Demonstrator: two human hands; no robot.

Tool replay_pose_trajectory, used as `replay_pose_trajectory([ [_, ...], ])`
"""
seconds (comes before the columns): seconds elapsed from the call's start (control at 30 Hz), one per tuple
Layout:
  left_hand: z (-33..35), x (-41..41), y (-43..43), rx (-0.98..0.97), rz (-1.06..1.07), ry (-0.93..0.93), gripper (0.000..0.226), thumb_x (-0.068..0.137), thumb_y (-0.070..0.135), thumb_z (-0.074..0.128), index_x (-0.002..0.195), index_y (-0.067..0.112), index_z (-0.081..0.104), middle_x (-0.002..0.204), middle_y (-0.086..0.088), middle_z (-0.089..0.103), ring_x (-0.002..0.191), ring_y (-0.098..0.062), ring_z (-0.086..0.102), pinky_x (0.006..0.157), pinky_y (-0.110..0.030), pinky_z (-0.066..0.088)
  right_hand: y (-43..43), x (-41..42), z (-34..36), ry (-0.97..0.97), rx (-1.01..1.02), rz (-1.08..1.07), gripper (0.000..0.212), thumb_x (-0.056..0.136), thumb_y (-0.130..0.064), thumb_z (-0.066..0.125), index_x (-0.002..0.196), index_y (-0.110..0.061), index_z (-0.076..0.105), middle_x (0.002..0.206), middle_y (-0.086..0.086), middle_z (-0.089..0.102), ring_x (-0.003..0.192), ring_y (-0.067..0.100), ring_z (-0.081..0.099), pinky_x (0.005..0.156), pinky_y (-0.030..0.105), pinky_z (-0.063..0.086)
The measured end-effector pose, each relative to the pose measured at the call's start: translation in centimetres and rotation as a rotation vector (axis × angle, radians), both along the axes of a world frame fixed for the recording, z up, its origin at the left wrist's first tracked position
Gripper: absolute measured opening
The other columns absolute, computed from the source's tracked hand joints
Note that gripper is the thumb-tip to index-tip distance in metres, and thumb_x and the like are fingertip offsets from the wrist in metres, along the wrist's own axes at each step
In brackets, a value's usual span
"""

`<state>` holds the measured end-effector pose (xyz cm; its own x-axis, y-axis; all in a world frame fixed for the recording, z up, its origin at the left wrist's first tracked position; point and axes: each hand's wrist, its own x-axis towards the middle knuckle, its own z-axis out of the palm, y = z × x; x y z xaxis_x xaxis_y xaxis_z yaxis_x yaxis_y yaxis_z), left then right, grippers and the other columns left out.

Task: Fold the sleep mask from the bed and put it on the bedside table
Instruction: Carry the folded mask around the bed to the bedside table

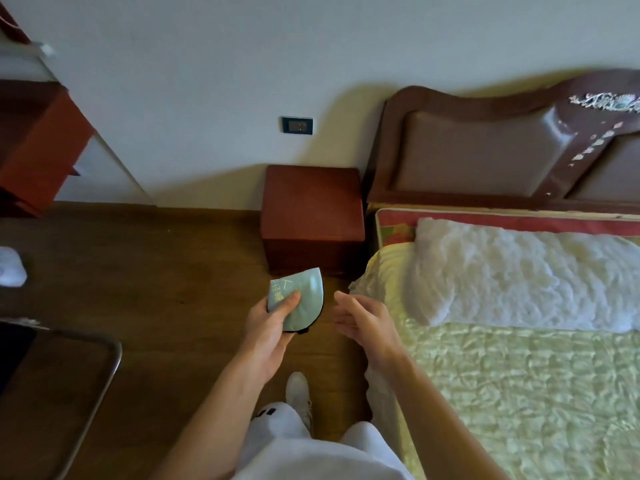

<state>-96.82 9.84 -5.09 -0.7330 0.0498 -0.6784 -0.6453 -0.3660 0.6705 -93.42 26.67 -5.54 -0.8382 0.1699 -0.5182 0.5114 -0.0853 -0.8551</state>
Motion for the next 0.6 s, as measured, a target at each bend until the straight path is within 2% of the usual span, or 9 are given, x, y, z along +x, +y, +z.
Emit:
replay_pose_trajectory([
  [0.1, 0.4, -5.4, -0.1, 0.026, 0.006, 0.016, 0.041, 0.085, 0.014, 0.069, 0.125, 0.009, 0.059, 0.119, -0.015, 0.067, 0.109, -0.029, 0.063, 0.084, -0.038, 0.054, 0.1, -5.6, 0.4, 0.007, 0.001, -0.030, 0.030, 0.080, -0.053, 0.073, 0.095, -0.027, 0.072, 0.103, 0.008, 0.077, 0.098, 0.021, 0.074, 0.094, 0.045, 0.059],
  [0.23, 0.9, -11.1, 0.1, 0.007, -0.016, 0.017, 0.042, 0.084, 0.016, 0.071, 0.124, 0.009, 0.060, 0.118, -0.014, 0.067, 0.109, -0.029, 0.063, 0.086, -0.039, 0.055, 0.5, -10.9, 0.9, -0.001, -0.011, -0.044, 0.020, 0.087, -0.044, 0.072, 0.095, -0.026, 0.072, 0.103, 0.009, 0.077, 0.097, 0.020, 0.074, 0.092, 0.039, 0.060],
  [0.37, 0.9, -15.8, 0.8, -0.007, -0.035, 0.024, 0.036, 0.084, 0.016, 0.071, 0.119, 0.012, 0.062, 0.118, -0.013, 0.067, 0.109, -0.028, 0.063, 0.087, -0.039, 0.055, 1.0, -15.4, 0.5, -0.016, -0.018, -0.062, 0.020, 0.088, -0.041, 0.072, 0.096, -0.022, 0.073, 0.104, 0.012, 0.076, 0.096, 0.022, 0.074, 0.087, 0.034, 0.061],
  [0.47, 0.7, -18.5, 1.6, 0.004, -0.019, 0.013, 0.025, 0.085, 0.014, 0.070, 0.109, 0.015, 0.064, 0.114, -0.012, 0.069, 0.106, -0.027, 0.065, 0.085, -0.038, 0.055, 1.5, -18.6, -0.1, -0.039, -0.043, -0.074, 0.020, 0.089, -0.036, 0.072, 0.096, -0.017, 0.074, 0.102, 0.016, 0.075, 0.096, 0.026, 0.074, 0.085, 0.034, 0.061],
  [0.6, 0.2, -22.3, 2.8, 0.004, 0.012, 0.000, 0.024, 0.086, 0.013, 0.069, 0.110, 0.013, 0.065, 0.113, -0.013, 0.070, 0.105, -0.027, 0.066, 0.083, -0.037, 0.054, 2.8, -23.5, -1.0, -0.045, -0.073, -0.075, 0.022, 0.090, -0.033, 0.071, 0.099, -0.013, 0.073, 0.102, 0.017, 0.075, 0.092, 0.025, 0.073, 0.085, 0.036, 0.060],
])
